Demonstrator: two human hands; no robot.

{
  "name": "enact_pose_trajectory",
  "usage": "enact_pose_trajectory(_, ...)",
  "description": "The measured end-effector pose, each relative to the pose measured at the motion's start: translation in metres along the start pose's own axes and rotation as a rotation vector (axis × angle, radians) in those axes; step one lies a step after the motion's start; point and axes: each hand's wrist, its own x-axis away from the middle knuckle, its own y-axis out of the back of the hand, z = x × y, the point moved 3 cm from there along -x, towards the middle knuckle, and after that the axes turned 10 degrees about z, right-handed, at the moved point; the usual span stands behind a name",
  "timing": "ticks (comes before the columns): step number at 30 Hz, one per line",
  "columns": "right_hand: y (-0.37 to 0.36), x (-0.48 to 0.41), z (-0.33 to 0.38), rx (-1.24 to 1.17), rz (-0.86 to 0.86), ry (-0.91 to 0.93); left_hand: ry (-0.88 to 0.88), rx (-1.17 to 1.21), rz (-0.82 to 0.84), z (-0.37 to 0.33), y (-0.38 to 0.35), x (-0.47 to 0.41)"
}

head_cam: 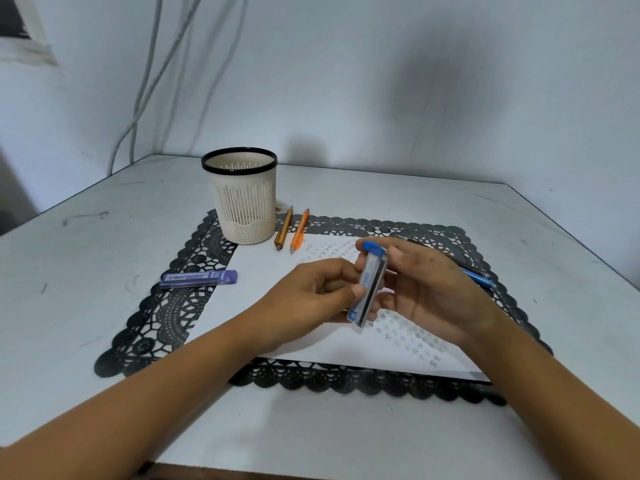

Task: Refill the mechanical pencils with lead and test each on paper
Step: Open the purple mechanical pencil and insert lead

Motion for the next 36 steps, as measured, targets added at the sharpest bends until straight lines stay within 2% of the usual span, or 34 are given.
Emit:
enact_pose_trajectory(13,0.003,0.000,0.000,0.015,-0.118,0.057,-0.049,-0.175,-0.147,0.001,0.004,-0.003)
enact_pose_trajectory(17,0.006,0.000,0.002,0.059,-0.201,0.054,-0.059,-0.407,-0.222,-0.002,0.012,-0.003)
enact_pose_trajectory(20,0.009,0.002,0.005,0.199,-0.289,0.038,-0.069,-0.569,-0.278,-0.010,0.022,-0.002)
enact_pose_trajectory(24,0.024,0.007,0.008,0.740,-0.559,-0.049,-0.046,-0.716,-0.339,-0.023,0.039,0.001)
enact_pose_trajectory(27,0.037,0.010,0.006,0.950,-0.692,-0.092,-0.026,-0.829,-0.382,-0.033,0.052,0.006)
enact_pose_trajectory(30,0.046,0.012,0.005,1.021,-0.753,-0.155,0.014,-0.953,-0.407,-0.036,0.069,0.015)
enact_pose_trajectory(33,0.050,0.014,0.000,0.984,-0.762,-0.211,0.089,-1.063,-0.429,-0.031,0.091,0.028)
enact_pose_trajectory(36,0.051,0.014,-0.003,0.968,-0.761,-0.237,0.198,-1.077,-0.452,-0.022,0.117,0.044)
